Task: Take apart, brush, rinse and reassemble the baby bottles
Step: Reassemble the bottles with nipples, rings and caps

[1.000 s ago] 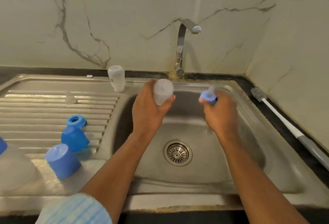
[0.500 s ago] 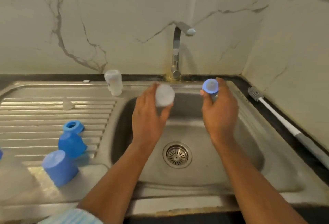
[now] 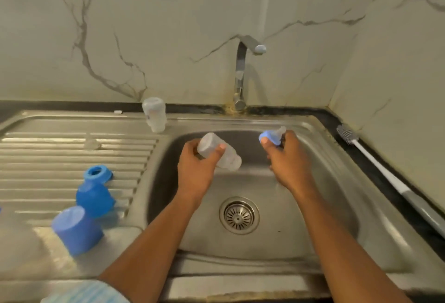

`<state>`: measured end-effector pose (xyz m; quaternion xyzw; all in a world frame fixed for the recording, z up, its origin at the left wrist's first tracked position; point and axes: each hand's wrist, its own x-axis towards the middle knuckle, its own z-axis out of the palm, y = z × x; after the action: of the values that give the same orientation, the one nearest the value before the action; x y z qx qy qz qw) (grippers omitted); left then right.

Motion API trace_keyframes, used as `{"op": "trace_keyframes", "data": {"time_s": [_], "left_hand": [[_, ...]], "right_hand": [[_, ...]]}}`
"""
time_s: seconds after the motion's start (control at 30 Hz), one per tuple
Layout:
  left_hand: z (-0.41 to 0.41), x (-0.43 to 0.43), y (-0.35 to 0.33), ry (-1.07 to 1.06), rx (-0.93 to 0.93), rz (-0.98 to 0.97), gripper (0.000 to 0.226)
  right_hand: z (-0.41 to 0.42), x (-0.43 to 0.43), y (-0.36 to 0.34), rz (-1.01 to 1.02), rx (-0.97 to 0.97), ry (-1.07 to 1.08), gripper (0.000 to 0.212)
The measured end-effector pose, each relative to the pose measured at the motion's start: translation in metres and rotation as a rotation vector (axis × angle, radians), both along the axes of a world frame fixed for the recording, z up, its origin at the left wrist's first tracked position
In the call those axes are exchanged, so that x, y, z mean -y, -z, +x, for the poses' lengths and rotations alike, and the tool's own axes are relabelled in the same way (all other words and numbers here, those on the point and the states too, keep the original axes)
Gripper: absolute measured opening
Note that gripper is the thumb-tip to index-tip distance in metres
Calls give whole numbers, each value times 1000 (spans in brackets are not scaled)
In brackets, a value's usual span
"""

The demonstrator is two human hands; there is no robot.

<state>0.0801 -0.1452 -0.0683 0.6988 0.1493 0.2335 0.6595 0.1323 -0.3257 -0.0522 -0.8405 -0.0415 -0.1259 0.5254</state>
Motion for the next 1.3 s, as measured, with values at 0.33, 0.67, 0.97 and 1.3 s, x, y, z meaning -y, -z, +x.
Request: {"op": "trace_keyframes", "data": {"time_s": [0.33,0.67,0.97,1.3], "left_hand": [[-1,8,-16,243,-68,-788,37],[-3,11,-14,414,-204,-577,44],[-5,12,-11,471,-101,-349,49],[-1,16,2,553,-61,432,55]], "right_hand": [[-22,-17,-10,202,-21,-280,22],[-20,-11,-12,245,-1,-242,26],[-14,12,-15,226,-87,-183,27],[-15,2,-14,67,-126,-243,59]]}}
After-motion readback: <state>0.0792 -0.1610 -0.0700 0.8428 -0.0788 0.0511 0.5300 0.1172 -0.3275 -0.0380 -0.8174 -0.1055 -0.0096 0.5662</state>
